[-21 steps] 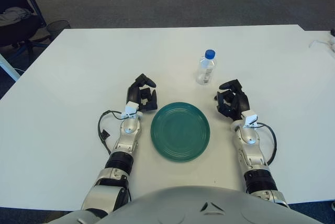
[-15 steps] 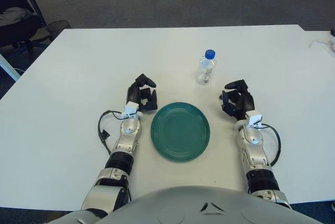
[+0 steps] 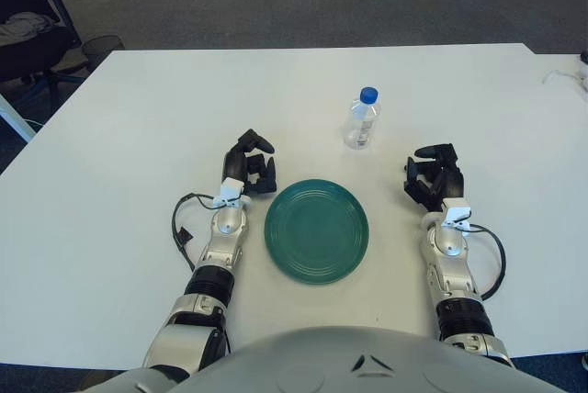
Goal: Put the bottle into the plate.
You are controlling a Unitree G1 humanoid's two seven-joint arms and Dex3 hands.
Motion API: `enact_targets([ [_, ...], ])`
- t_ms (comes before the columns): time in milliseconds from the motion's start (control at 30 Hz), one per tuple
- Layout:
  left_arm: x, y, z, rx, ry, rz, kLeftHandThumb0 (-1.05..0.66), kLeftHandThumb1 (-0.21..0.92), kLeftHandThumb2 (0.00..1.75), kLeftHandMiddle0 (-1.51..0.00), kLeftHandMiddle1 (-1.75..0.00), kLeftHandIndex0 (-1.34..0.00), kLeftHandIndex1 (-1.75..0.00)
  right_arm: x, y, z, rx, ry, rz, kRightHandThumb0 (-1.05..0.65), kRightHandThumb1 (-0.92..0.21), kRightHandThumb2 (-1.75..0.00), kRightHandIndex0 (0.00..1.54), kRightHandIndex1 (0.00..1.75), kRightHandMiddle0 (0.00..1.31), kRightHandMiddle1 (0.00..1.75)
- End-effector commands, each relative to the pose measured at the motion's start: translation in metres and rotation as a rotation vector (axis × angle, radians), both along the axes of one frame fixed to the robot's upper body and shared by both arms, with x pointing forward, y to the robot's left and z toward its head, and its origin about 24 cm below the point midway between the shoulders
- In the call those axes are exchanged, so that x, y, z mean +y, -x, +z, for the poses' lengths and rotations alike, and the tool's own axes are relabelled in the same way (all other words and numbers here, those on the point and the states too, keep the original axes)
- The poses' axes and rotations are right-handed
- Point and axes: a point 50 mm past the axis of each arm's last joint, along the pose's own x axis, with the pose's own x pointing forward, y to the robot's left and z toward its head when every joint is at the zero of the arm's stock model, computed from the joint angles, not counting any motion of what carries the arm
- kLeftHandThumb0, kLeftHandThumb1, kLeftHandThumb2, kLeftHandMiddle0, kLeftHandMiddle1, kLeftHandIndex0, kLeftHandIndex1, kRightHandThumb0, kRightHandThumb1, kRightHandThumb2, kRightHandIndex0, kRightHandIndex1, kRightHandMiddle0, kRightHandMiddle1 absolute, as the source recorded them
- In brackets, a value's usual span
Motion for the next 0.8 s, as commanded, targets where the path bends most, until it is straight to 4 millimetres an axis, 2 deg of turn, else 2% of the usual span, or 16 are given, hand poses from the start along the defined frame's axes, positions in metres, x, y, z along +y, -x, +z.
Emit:
enact_targets([
  [0,0.0050,0.0121,-0.0195,0.087,-0.015,0.013,-0.52,0.18,1.49,-1.30,-1.75,-0.72,-1.75,-0.0024,0.0220,-0.0311,0.164,-0.018,-0.030,-0.01,-0.68,-0.79,0.36,1.48,0.33,1.75],
  [767,0.0064,0.0117,-0.0199,0.084,-0.011,0.026,-0.52,0.19,1.47,-1.30,-1.75,-0.71,-1.75,-0.0024,0.0220,-0.0311,0.164,-0.018,-0.031,-0.01,-0.68,-0.79,0.36,1.48,0.33,1.75],
])
